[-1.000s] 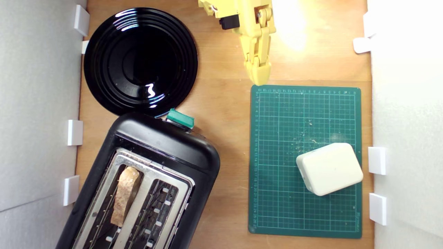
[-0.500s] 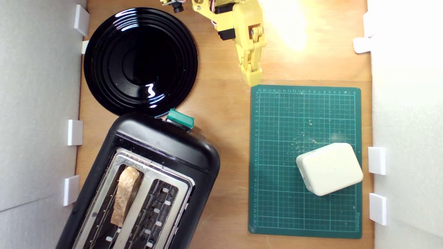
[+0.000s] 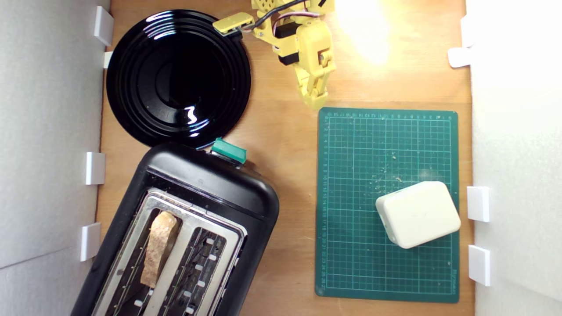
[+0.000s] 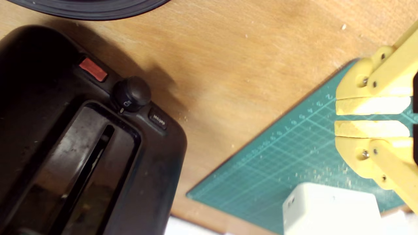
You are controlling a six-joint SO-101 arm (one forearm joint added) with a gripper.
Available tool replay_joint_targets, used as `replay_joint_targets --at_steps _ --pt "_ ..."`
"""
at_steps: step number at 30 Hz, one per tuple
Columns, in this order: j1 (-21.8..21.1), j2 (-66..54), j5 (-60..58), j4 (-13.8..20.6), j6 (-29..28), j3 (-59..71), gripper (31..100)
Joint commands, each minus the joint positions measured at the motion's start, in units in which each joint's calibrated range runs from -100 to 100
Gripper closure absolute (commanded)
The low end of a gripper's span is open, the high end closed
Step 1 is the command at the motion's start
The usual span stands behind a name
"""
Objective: Pick bread and place in toaster
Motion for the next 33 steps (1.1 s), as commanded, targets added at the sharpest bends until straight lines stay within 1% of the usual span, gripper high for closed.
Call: replay_joint_targets --at_steps 1,2,7,10,12,16,18,20,33 --pt "-0.31 -1.35 -1.76 0.6 1.58 1.9 82.6" --pt "-0.31 -1.44 -1.51 0.6 2.63 2.99 82.6" --pt "-0.31 -1.44 -1.59 0.6 3.31 3.08 82.6" --pt "-0.31 -1.44 -1.25 0.6 5.56 3.08 82.6" --pt "-0.31 -1.44 -1.25 0.6 6.08 3.08 82.6" --pt "-0.31 -1.44 -0.99 0.69 6.13 3.17 82.6" --pt "-0.31 -1.44 -0.99 1.78 6.13 3.26 82.6" --pt "-0.31 -1.44 -0.99 1.96 6.13 3.26 82.6" --pt "-0.64 -1.27 -0.91 1.78 5.61 3.17 82.0"
